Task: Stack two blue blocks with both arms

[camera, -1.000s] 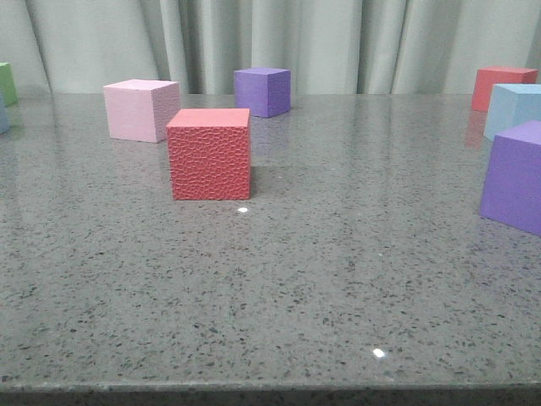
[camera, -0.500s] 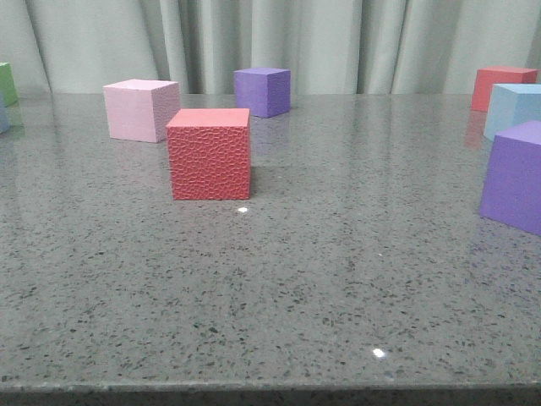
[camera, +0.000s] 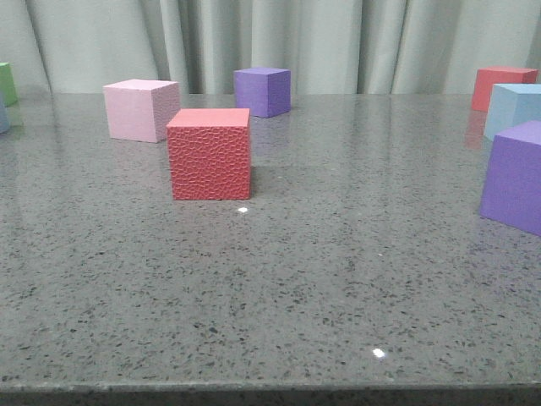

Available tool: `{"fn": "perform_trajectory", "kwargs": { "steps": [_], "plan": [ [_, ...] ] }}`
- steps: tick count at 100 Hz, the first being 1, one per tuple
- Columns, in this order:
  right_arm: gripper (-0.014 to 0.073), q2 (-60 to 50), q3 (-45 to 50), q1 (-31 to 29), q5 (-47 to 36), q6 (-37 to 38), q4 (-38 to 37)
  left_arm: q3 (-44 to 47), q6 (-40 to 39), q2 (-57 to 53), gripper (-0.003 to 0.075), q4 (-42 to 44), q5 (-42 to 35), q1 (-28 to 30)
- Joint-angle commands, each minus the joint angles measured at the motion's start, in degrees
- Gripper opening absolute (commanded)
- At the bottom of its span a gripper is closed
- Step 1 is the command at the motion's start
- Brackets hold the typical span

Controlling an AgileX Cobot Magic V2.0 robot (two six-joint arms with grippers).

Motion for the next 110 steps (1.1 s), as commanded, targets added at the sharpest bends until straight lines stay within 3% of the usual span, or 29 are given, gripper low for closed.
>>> {"fn": "perform_trajectory", "kwargs": {
  "steps": [1, 46, 78, 110],
  "plan": [
    [0.0558, 0.7, -2.15, -0.34, -2.35, -0.23, -0.05, -2.13, -0.37, 0.51, 0.06, -0.72, -4.46, 0.2],
    [0.0557, 1.93, -3.66, -0.34, -3.25, -0.23, 0.13, -2.13, -0.37, 0.51, 0.0599, -0.72, -6.85, 0.2],
    [0.0561, 14.91, -16.76, -0.34, 1.96, -0.23, 0.08, -3.8, -0.37, 0.99, 0.0599, -0.72, -5.91, 0.2],
    [0.0601, 32.36, -34.04, -0.34, 14.09, -0.16, -0.76, -5.26, -0.37, 0.99, 0.0599, -0.72, -5.76, 0.2]
  ]
}}
